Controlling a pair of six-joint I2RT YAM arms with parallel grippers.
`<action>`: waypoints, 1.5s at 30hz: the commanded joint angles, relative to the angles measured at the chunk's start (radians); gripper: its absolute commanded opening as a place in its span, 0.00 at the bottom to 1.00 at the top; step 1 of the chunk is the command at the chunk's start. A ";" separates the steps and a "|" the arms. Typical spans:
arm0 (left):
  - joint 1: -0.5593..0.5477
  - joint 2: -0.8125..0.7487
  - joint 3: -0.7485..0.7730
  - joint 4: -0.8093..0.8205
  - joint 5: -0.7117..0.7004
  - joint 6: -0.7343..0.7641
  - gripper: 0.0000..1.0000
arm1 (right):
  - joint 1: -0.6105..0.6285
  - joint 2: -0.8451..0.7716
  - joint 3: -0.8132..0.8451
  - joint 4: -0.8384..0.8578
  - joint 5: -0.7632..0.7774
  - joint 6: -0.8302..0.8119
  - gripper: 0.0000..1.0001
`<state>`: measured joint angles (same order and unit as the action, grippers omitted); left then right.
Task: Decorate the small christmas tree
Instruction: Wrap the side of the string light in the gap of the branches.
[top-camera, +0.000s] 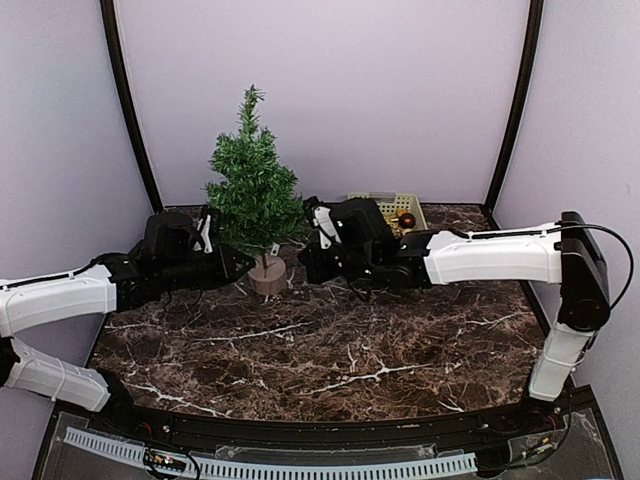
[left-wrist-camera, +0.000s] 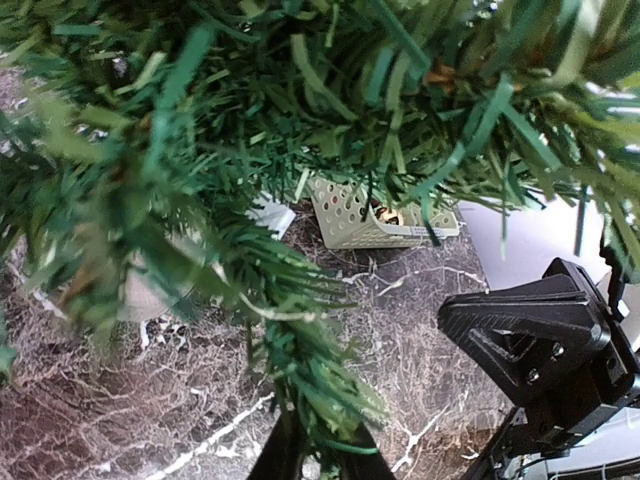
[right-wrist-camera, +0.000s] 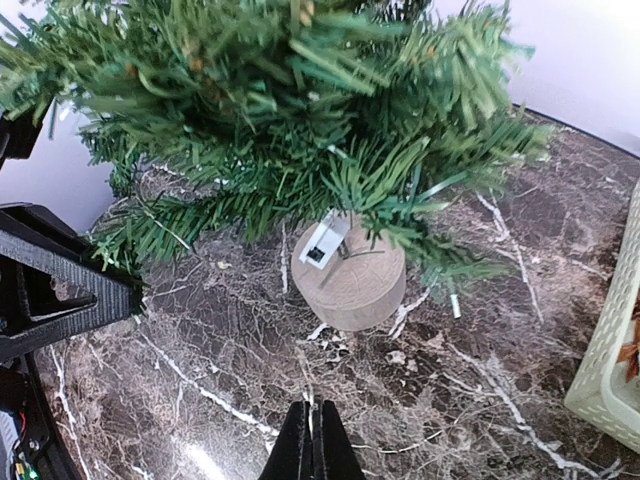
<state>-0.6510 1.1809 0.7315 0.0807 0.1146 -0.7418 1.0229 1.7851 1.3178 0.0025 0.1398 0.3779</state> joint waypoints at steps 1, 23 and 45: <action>0.009 -0.058 -0.008 -0.065 -0.052 0.026 0.12 | 0.002 -0.057 0.002 -0.032 0.043 -0.046 0.00; 0.126 -0.145 -0.007 -0.177 -0.007 0.157 0.09 | 0.003 0.028 0.180 -0.123 -0.083 -0.140 0.00; 0.238 -0.106 0.032 -0.196 0.065 0.297 0.10 | -0.033 -0.104 -0.327 0.156 -0.107 0.139 0.90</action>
<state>-0.4217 1.0733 0.7364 -0.1139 0.1631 -0.4587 0.9997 1.6047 1.0061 0.0826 -0.0013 0.4389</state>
